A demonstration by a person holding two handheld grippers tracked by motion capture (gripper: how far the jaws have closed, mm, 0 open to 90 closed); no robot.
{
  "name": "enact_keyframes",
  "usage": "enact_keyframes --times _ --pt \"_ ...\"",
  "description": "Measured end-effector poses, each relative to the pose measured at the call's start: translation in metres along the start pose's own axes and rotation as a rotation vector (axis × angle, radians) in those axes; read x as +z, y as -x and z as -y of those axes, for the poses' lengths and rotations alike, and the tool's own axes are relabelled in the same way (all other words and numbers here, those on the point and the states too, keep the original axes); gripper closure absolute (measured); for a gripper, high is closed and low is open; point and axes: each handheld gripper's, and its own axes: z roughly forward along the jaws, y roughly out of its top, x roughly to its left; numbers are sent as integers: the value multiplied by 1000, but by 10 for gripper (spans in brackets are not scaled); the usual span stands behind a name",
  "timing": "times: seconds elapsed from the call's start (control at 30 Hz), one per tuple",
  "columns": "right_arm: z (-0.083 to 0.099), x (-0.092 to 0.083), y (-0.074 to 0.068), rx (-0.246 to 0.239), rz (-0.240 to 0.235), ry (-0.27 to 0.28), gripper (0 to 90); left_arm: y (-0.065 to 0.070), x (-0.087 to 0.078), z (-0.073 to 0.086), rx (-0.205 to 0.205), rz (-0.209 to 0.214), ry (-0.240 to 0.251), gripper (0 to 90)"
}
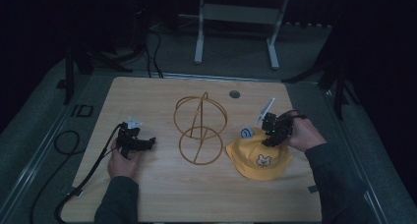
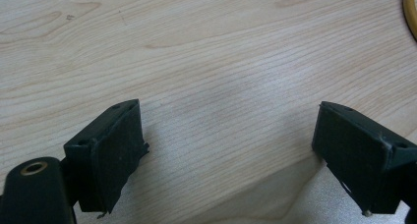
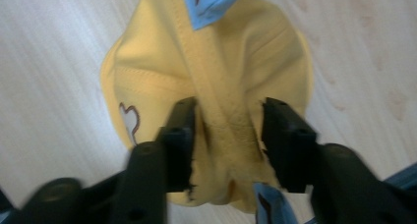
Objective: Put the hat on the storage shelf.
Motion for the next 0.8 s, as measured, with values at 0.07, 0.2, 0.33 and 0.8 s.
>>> enact_keyframes --times 0.07,0.2,0.33,0.8 --pt "-1 1 0 -2 -3 -11 657 0 0 0 0 0 0 119" --pt "-1 2 0 -6 -20 -24 721 0 0 0 0 0 -1 119" --pt "-1 1 0 -21 -23 -33 734 0 0 0 0 0 0 119" --pt "3 -10 3 -14 -36 -30 739 0 0 0 0 0 1 119"
